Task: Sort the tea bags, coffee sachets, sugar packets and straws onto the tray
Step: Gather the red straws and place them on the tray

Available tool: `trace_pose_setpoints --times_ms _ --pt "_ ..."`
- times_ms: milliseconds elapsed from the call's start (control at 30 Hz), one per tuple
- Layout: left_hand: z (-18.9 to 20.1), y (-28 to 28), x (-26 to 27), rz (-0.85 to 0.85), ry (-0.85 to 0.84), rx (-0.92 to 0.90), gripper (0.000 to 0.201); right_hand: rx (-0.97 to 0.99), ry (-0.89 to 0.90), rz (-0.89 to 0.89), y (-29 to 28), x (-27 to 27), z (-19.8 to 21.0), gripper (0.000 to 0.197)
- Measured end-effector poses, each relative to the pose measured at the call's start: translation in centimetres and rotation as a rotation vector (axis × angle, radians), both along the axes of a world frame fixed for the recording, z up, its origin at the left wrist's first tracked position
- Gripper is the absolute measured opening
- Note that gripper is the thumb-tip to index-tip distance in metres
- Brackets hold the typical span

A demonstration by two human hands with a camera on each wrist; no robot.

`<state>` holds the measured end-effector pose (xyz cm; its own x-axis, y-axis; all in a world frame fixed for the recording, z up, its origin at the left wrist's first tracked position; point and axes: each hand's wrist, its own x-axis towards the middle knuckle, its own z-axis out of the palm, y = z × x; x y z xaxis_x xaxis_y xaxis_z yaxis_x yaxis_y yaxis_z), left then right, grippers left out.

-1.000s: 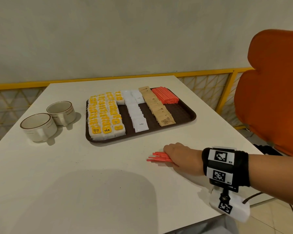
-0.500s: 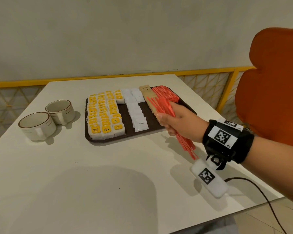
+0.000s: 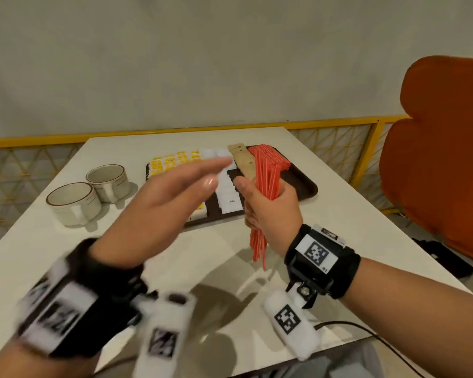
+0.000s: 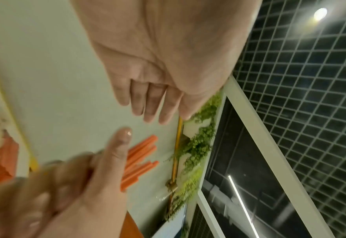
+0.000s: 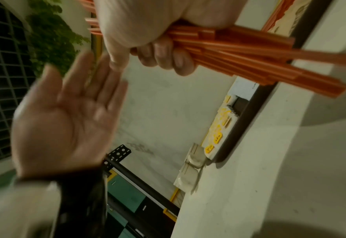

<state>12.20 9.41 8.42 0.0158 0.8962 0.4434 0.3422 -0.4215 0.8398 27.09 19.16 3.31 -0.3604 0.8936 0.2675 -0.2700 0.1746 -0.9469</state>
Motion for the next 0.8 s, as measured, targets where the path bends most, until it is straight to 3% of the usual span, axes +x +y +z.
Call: trace_pose_setpoints --times_ms 167,333,633,800 --pt "3.5 5.3 4.4 -0.128 0.173 0.085 0.039 -0.002 -0.006 -0.006 -0.3 -0.3 -1.0 0.036" --pt "2.3 7.2 5.2 -0.189 0.37 0.019 0.039 -0.017 -0.042 -0.07 -0.1 0.0 -1.6 0.036" --pt "0.5 7.1 5.0 -0.13 0.503 -0.069 0.034 -0.025 -0.154 -0.134 -0.5 -0.4 -2.4 0.044" --pt "-1.6 7.5 5.1 -0.124 0.608 -0.109 0.039 -0.006 -0.315 -0.173 -0.8 -0.3 -3.0 0.044"
